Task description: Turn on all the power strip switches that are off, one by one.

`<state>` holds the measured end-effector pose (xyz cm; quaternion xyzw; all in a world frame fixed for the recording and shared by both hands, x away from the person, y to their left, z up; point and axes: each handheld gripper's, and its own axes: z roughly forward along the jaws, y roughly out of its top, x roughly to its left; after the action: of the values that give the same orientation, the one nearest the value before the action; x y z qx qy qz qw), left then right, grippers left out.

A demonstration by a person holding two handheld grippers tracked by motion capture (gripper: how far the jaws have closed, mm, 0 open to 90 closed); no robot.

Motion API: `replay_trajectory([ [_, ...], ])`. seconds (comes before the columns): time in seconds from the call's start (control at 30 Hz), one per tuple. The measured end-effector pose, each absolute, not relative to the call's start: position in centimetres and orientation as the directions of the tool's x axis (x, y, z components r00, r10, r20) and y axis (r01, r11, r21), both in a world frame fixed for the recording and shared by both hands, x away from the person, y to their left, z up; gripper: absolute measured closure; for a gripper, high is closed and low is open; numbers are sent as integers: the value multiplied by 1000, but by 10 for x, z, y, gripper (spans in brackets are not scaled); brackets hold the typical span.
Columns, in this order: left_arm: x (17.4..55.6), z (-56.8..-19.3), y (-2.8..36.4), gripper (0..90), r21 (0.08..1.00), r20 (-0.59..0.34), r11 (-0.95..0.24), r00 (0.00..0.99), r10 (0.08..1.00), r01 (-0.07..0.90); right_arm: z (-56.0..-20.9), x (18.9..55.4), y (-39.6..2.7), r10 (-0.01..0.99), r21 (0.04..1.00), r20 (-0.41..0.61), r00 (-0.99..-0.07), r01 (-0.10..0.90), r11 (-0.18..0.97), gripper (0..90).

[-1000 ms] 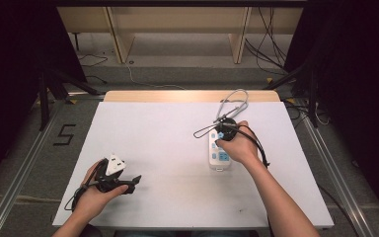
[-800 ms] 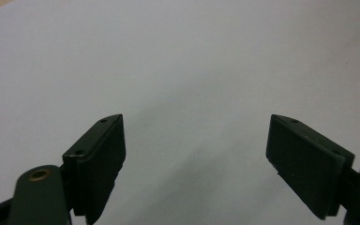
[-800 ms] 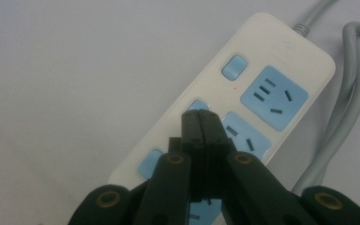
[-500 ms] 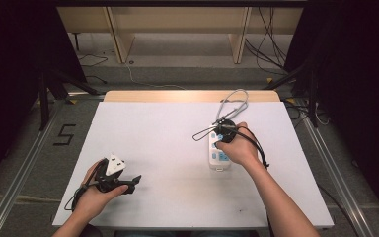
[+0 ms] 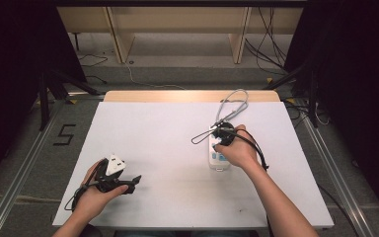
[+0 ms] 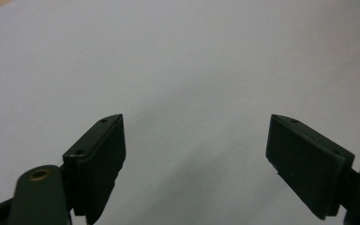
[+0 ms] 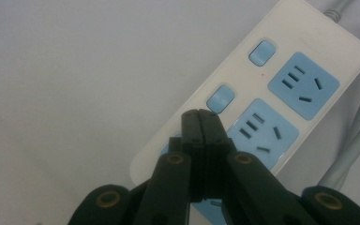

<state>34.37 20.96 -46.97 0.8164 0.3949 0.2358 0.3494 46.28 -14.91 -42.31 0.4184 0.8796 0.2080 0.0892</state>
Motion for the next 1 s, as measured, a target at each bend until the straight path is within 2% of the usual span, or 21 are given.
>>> replay_trajectory([
  [1.0,344,-470,210,199,757,108,-442,576,810,480,-432,461,-140,758,412,32,-651,700,584,900],
])
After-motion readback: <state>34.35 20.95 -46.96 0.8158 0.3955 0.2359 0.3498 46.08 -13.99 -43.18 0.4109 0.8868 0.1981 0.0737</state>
